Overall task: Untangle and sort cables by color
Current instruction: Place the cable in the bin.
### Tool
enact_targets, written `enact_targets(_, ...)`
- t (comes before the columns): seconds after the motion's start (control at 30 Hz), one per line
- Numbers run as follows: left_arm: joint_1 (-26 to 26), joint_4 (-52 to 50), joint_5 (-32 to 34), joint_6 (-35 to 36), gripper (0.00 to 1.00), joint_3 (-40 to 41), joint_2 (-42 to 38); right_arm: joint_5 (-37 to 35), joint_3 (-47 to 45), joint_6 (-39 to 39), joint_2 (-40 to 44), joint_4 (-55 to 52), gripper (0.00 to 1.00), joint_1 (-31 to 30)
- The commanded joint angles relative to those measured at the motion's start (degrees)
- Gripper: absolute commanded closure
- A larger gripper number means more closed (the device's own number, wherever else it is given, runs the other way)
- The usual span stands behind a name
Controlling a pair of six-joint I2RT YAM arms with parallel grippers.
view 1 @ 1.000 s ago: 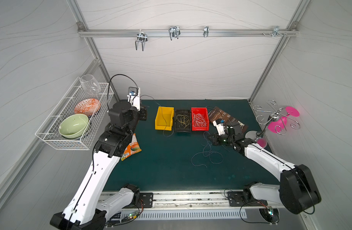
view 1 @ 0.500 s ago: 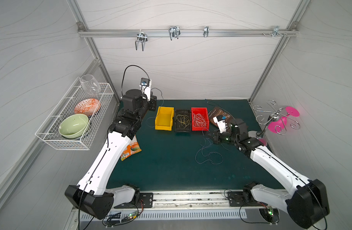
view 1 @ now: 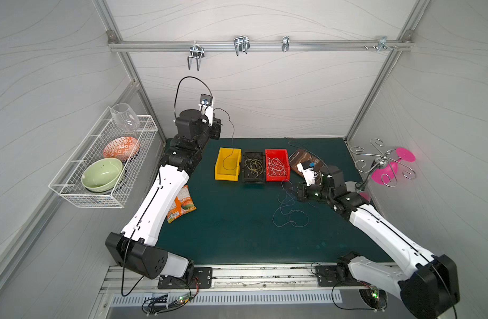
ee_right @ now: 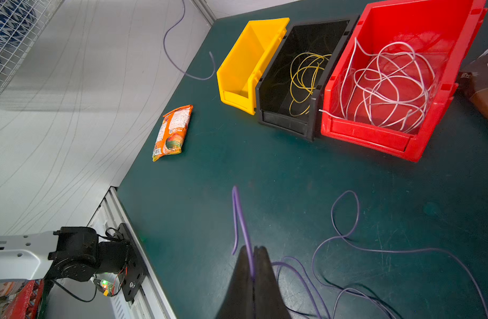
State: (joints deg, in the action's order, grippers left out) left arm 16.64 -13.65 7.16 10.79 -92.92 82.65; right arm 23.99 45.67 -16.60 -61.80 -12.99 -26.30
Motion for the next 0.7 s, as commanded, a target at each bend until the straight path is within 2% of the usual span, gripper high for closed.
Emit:
enact_targets(0.0,-0.3,4.3,-2.3,1.5,1.0,-3.2,1.3,-0.7,-0.5,-0.3,1.3,-1.3,1.0,-0.4)
enact_targets(0.67,-1.9,7.7,-1.5,0.3,1.0,2.4,9.9,-1.1,-1.4,-0.6,0.8,-1.4,1.0,-0.4)
